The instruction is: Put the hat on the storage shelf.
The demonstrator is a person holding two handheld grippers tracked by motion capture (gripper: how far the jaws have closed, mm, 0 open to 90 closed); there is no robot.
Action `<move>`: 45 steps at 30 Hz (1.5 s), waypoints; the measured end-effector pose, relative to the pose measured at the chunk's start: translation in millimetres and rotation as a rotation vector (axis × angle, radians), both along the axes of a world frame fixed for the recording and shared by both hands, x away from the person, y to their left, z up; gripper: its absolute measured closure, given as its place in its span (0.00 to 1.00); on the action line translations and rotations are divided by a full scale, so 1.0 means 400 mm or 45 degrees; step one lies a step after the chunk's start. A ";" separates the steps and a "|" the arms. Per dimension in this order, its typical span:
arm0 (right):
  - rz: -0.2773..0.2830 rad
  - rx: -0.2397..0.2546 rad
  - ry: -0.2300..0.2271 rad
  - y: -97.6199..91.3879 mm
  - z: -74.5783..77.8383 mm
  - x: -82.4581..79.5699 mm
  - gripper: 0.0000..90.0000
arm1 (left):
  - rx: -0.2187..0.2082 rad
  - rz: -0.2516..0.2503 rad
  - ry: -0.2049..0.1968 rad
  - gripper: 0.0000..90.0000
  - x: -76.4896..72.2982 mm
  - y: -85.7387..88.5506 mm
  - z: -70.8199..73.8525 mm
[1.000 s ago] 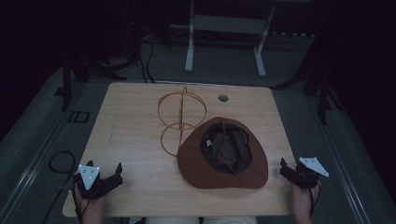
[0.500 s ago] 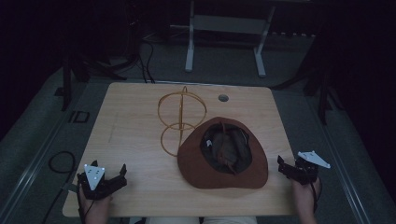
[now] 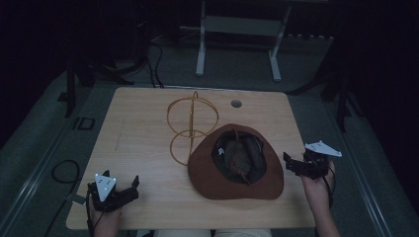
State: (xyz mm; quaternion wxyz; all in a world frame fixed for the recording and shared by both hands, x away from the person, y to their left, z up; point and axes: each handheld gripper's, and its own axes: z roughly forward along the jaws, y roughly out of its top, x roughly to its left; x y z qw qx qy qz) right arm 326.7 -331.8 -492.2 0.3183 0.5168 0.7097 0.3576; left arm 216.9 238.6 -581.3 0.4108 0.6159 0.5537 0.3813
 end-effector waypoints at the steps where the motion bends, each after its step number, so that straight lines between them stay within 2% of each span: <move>1: 0.053 0.027 0.019 0.014 0.013 0.014 0.15 | -0.004 0.000 -0.001 0.02 0.000 -0.001 0.000; 2: 0.062 -0.003 0.016 0.028 0.019 0.021 0.15 | -0.013 -0.009 -0.001 0.02 0.001 -0.001 0.000; 4: 0.078 -0.013 0.024 0.035 0.023 0.027 0.15 | -0.017 -0.011 0.004 0.02 0.003 -0.004 -0.001; 5: 0.138 0.040 0.058 0.050 0.031 0.048 0.15 | -0.022 -0.021 0.006 0.02 0.003 -0.005 0.000; 6: 0.138 0.040 0.058 0.050 0.031 0.048 0.15 | -0.022 -0.021 0.006 0.02 0.003 -0.005 0.000; 7: 0.182 0.080 0.088 0.063 0.038 0.062 0.15 | -0.015 -0.018 0.008 0.02 0.003 -0.006 0.000; 8: 0.182 0.080 0.088 0.063 0.038 0.062 0.15 | -0.008 -0.019 0.013 0.02 0.003 -0.006 0.000; 10: 0.240 0.115 0.108 0.090 0.047 0.085 0.15 | -0.008 -0.024 0.015 0.02 0.003 -0.008 0.001; 11: 0.240 0.115 0.108 0.090 0.047 0.085 0.15 | -0.008 -0.024 0.015 0.02 0.003 -0.008 0.001; 12: 0.271 0.118 0.125 0.112 0.051 0.102 0.16 | -0.012 -0.030 0.016 0.02 0.003 -0.008 0.001; 18: 0.331 0.101 0.173 0.169 0.041 0.148 0.16 | 0.007 -0.039 0.030 0.02 0.004 -0.011 0.000; 21: 0.354 0.114 0.188 0.185 0.037 0.164 0.16 | 0.006 -0.040 0.032 0.02 0.004 -0.011 0.000; 22: 0.369 0.096 0.212 0.204 0.031 0.178 0.16 | 0.004 -0.041 0.032 0.02 0.004 -0.011 0.000; 27: 0.390 0.066 0.259 0.230 0.014 0.200 0.16 | -0.007 -0.047 0.032 0.02 0.004 -0.010 0.001; 28: 0.368 0.000 0.262 0.242 0.004 0.212 0.16 | 0.001 -0.052 0.035 0.02 0.004 -0.011 0.001; 29: 0.368 0.000 0.262 0.242 0.004 0.212 0.16 | 0.001 -0.052 0.035 0.02 0.004 -0.011 0.001; 30: 0.370 -0.033 0.269 0.247 -0.003 0.219 0.16 | 0.001 -0.054 0.035 0.02 0.004 -0.012 0.000; 31: 0.357 -0.103 0.283 0.254 -0.019 0.234 0.18 | 0.002 -0.055 0.036 0.02 0.004 -0.012 0.000; 32: 0.349 -0.117 0.292 0.255 -0.028 0.241 0.18 | 0.005 -0.059 0.037 0.02 0.005 -0.013 0.000; 34: 0.338 -0.129 0.306 0.257 -0.035 0.248 0.21 | 0.019 -0.060 0.034 0.02 0.005 -0.014 0.000; 36: 0.323 -0.149 0.326 0.259 -0.056 0.259 0.30 | 0.023 -0.060 0.038 0.02 0.006 -0.015 0.000; 39: 0.307 -0.189 0.350 0.261 -0.075 0.263 0.38 | 0.030 -0.051 0.039 0.02 0.006 -0.018 0.000; 41: 0.310 -0.205 0.361 0.262 -0.083 0.265 0.41 | 0.028 -0.059 0.040 0.02 0.005 -0.018 0.001; 43: 0.320 -0.237 0.391 0.265 -0.102 0.267 0.51 | 0.023 -0.067 0.039 0.02 0.005 -0.019 0.001; 45: 0.300 -0.233 0.403 0.269 -0.108 0.267 0.51 | 0.029 -0.071 0.043 0.02 0.005 -0.021 0.001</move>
